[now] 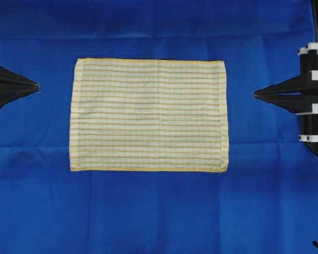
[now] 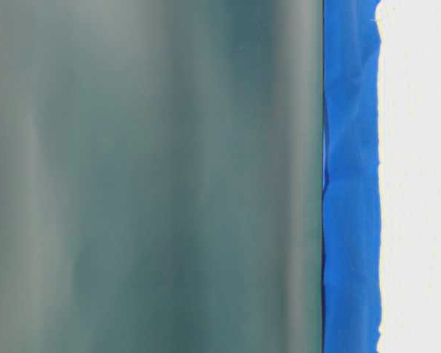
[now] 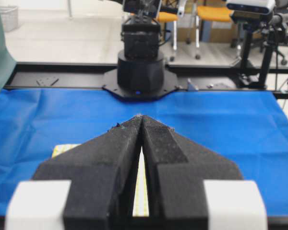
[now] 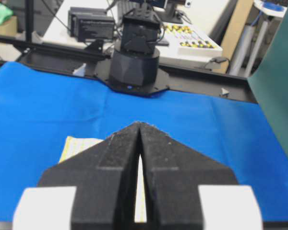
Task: Fold the yellow towel.
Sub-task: 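Move both grippers to the towel's top corners and pinch them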
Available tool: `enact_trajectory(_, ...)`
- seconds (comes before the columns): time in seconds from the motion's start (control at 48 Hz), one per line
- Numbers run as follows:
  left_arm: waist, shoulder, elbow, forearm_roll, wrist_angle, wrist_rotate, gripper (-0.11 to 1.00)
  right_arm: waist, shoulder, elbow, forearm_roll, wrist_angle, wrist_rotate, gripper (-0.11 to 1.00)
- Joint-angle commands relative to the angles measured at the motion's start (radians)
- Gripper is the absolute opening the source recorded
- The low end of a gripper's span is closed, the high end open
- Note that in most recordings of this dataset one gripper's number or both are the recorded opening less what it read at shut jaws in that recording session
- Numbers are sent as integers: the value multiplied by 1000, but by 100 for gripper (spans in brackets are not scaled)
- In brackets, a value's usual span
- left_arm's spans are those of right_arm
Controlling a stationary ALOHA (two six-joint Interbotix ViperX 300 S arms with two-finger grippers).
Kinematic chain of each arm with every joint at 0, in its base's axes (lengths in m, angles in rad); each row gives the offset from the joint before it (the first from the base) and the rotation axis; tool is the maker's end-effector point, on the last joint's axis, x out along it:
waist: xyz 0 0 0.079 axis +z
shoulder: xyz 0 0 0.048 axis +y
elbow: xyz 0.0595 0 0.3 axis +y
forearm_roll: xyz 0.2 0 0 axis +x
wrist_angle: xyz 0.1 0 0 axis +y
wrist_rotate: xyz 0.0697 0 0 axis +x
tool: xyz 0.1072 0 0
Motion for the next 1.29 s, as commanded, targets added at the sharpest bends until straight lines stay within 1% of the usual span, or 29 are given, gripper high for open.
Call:
enact_trajectory(0.0, 2, 8, -15, -37, 9, 14, 0, 0, 12, -34, 0, -2, -3, 0)
enact_trajectory(0.125, 3, 12, -20, -37, 18, 15, 0, -8, 28, -49, 0, 58, -6, 0)
enact_trajectory(0.208, 28, 23, -18, -37, 21, 18, 0, -40, 40, -61, 2, 86, 2, 0)
enact_trajectory(0.354, 118, 81, -15, -37, 28, 40, 0, -126, 69, -64, 5, 115, 9, 0)
enact_trajectory(0.604, 270, 239, -21, -37, 28, 43, 2, -299, 184, -57, 37, 160, 20, 0)
enact_trajectory(0.625, 281, 252, -23, -37, 26, 43, 4, -313, 196, -57, 38, 161, 20, 0)
enact_trajectory(0.666, 305, 279, -23, -37, 23, 43, 13, -342, 233, -60, 40, 166, 21, 2)
enact_trajectory(0.729, 339, 324, -26, -37, 17, 43, 29, -376, 279, -66, 46, 172, 21, 13)
enact_trajectory(0.77, 360, 364, -29, -37, 9, 43, 42, -397, 313, -69, 49, 178, 21, 23)
enact_trajectory(0.791, 368, 379, -31, -37, 5, 44, 48, -407, 331, -72, 49, 179, 21, 31)
enact_trajectory(0.854, 388, 425, -37, -37, -8, 48, 67, -431, 388, -83, 49, 192, 20, 49)
enact_trajectory(0.916, 405, 472, -41, -37, -25, 55, 83, -459, 456, -92, 49, 195, 20, 65)
enact_trajectory(0.937, 411, 486, -41, -37, -31, 60, 85, -466, 474, -95, 49, 195, 20, 70)
enact_trajectory(0.979, 419, 520, -44, -37, -44, 71, 85, -482, 514, -100, 49, 193, 20, 73)
enact_trajectory(1.083, 439, 611, -55, -37, -75, 95, 81, -511, 606, -117, 49, 183, 20, 69)
enact_trajectory(1.166, 446, 675, -64, -37, -92, 98, 82, -522, 673, -130, 46, 170, 20, 67)
enact_trajectory(1.27, 454, 750, -80, -37, -106, 98, 82, -528, 752, -146, 46, 150, 20, 66)
